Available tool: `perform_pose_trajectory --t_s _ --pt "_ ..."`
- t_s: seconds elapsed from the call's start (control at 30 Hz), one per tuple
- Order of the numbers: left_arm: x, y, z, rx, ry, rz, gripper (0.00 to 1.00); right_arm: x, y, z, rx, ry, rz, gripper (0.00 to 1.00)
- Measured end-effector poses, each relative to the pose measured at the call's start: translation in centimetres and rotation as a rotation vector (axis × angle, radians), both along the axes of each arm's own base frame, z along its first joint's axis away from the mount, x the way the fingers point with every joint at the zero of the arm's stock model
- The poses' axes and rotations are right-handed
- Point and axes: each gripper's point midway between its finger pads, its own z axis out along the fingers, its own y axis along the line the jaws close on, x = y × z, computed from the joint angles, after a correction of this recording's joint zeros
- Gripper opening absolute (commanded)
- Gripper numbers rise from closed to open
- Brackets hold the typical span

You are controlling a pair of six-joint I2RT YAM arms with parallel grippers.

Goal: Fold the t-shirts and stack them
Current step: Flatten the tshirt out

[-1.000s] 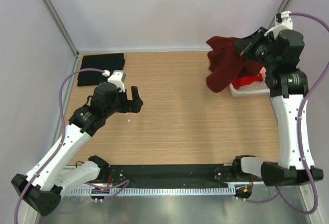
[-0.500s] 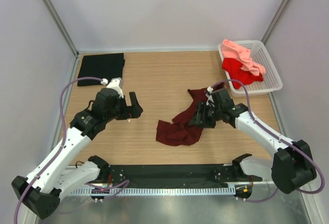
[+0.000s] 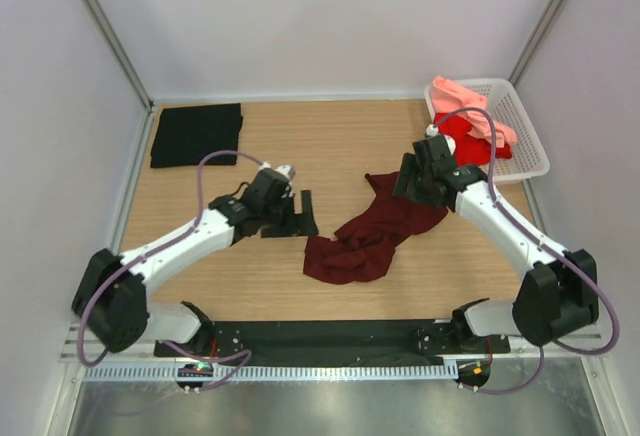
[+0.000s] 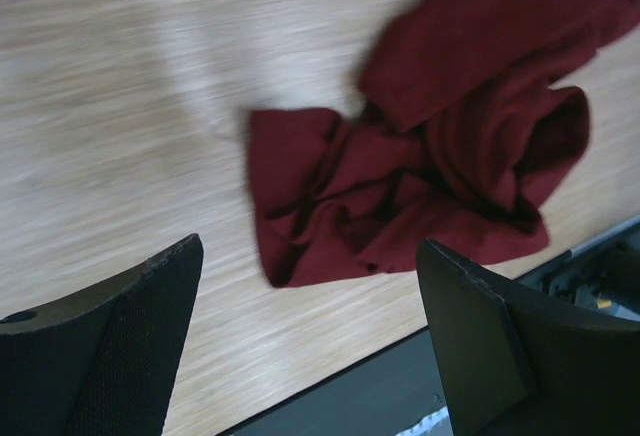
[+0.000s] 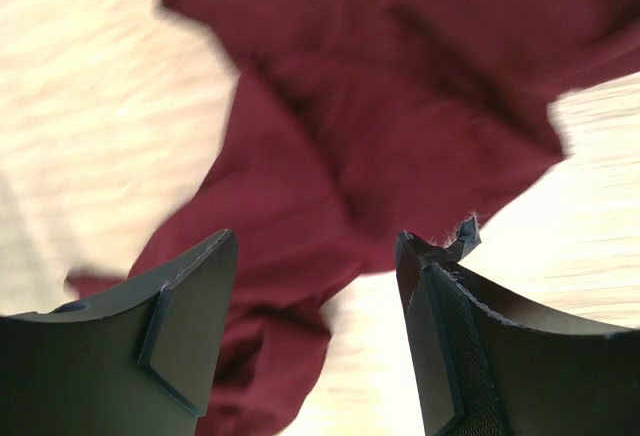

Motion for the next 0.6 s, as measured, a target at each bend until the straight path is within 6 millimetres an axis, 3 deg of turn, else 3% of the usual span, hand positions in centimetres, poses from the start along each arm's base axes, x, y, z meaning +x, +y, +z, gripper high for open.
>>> perform_pose_trajectory --t_s 0.13,0.23,0.5,0.57,0.6 --pt "0.7 -5.5 0.4 -0.016 -0.029 -0.134 0.81 2.2 -1.9 -0.3 -0.051 0.021 -0.083 0.7" --pt "0.8 -8.5 0.6 -0.035 -0.055 -0.209 0.77 3.3 -1.8 -0.5 -0.056 0.033 -0.098 0.68" --pt "0.2 -11.6 -1.7 -0.034 -0.036 -0.304 0.73 4.2 -0.6 -3.1 -0.04 0.1 -0.058 0.64" --pt "0.0 -12.0 -2.5 -0.04 -0.013 -0.314 0.65 4.2 -0.5 -3.2 -0.04 0.105 -0.052 0.64" --pt "-0.1 -12.2 -2.9 -0.045 -0.001 -0.321 0.45 4.2 -0.5 -3.2 -0.041 0.104 -0.05 0.64"
